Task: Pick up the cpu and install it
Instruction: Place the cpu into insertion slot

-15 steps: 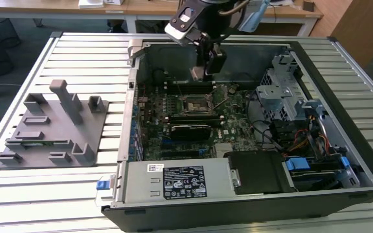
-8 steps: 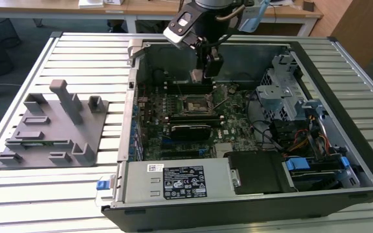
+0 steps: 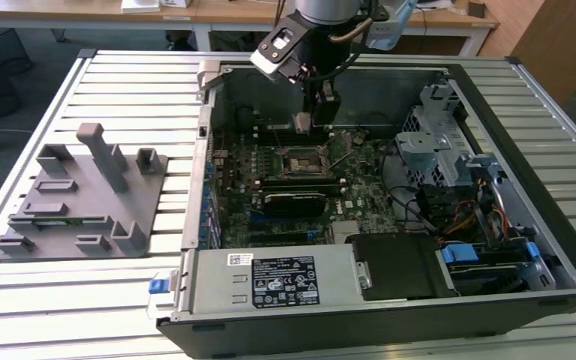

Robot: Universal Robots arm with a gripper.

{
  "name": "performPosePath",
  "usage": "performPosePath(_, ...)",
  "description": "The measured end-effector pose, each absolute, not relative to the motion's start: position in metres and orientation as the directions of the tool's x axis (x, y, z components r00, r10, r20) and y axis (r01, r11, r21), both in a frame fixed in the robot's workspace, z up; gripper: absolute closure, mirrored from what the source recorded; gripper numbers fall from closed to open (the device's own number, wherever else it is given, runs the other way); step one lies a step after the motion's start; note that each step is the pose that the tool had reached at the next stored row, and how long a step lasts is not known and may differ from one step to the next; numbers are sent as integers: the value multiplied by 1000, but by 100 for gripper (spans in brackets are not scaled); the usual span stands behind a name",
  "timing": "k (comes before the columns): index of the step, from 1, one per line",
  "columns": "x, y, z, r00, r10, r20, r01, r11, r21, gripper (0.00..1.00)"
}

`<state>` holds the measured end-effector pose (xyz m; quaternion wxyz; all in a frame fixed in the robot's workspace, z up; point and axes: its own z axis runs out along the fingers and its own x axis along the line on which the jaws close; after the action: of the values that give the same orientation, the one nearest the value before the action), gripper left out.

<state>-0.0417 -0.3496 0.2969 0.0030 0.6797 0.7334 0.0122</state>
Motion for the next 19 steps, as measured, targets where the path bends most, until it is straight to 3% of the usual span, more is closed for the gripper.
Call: performPosePath(19,-42,-349,284,-76,997,12,997,75,22,46)
